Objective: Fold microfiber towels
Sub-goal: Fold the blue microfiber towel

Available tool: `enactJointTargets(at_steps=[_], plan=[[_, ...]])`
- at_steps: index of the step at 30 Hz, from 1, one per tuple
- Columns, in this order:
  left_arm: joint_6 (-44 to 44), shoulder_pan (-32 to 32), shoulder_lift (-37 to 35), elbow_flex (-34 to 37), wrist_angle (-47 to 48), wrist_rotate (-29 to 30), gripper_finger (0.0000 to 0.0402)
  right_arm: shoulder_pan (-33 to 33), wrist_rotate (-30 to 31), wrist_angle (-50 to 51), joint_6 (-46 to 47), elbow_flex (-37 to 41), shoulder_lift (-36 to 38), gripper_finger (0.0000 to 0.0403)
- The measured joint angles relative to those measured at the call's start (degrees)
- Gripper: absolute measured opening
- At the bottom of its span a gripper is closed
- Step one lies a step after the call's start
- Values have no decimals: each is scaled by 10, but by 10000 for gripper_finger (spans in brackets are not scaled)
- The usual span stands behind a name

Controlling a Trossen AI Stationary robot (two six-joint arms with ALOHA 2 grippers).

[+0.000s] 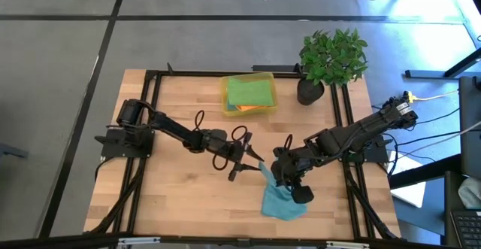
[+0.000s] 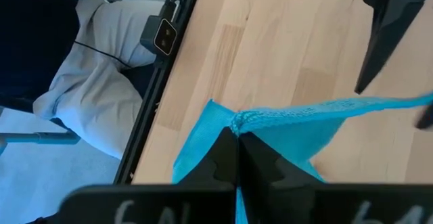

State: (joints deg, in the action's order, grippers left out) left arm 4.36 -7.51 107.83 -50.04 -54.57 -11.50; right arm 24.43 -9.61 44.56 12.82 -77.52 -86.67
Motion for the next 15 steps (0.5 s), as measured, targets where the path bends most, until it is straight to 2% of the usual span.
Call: enactJointTargets(at_steps=[5,8,11,15], plan=[[43,-9,0,0,-3,-19,68,0,8,2,0,0,0,3],[36,-13,-1,0,-42,-68,13,0,10,4,1,0,0,4],[18,-13,-18,-4,-34,-103,5,0,10,4,5,0,0,6],[23,-12,-85,-4,63,-74,1,2,10,11,27,0,0,14]])
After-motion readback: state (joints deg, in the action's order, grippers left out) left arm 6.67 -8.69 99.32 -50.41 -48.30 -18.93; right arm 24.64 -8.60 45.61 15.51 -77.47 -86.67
